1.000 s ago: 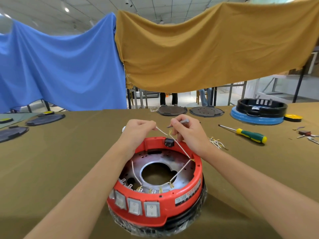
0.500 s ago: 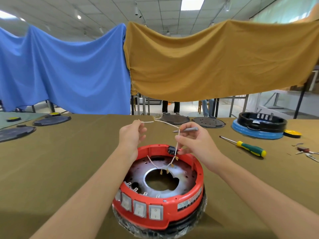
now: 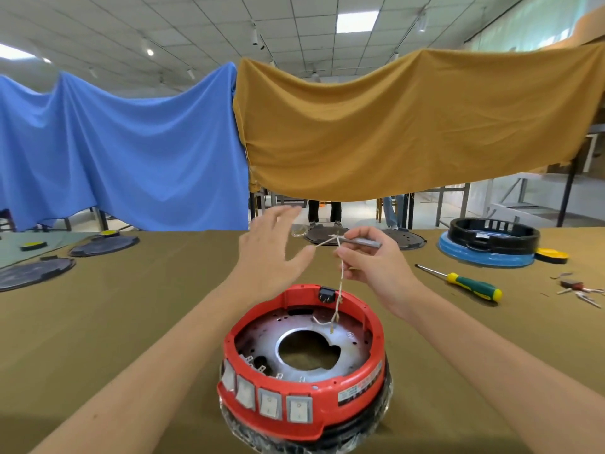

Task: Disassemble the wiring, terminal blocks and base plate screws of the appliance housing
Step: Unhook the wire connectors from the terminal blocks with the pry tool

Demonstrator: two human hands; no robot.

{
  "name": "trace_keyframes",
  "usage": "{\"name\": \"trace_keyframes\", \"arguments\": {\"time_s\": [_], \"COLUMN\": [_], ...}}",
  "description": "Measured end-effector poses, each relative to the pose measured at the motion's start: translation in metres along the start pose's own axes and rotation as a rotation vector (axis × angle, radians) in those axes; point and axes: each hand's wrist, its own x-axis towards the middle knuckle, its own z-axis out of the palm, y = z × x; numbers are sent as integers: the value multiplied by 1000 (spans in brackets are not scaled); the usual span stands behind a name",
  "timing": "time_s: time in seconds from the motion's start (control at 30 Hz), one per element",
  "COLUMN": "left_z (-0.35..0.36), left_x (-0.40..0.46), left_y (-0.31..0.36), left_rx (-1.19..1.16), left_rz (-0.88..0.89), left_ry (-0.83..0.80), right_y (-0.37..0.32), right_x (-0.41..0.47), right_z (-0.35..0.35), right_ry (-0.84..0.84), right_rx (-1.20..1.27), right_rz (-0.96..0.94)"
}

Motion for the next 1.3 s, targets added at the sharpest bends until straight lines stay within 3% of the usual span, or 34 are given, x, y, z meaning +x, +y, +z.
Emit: {"name": "trace_keyframes", "arguments": {"time_s": [0.07,0.13,0.23,0.37,0.57,0.77,0.97,1.07,1.2,1.3], "left_z": [-2,3,17,19,13,14,18,19,19,20], "left_x": [-4,-14,-31,-34,-25,-21,-17,-14,-7,-5], "left_y": [13,19,19,14,3,-10,-17,-17,-18,-19], "left_rx": [-46,-85,-196,-458,-1010,-1260,-1327,-1340,-1447,-1476], "left_rz": [57,78,79,-45,-327,-387,-424,-453,-531,-548], "left_ry": [-188,-235,-130,17,15,-112,-161,-58,160,240], "right_y": [-5,-11,-20,-27,-25,-36,-41,-36,-23,-19], "right_x": [0,-1,-2,-4,-8,2,12,10,-2,-11], "right_z": [4,8,12,13,3,-6,4,12,20,24], "right_ry": [-5,28,133,224,384,253,153,170,90,61], "right_rx": [43,106,246,368,-259,-487,-344,-211,-325,-261], "right_rz": [-20,-39,-33,14,-240,-376,-270,-209,-134,-103]}}
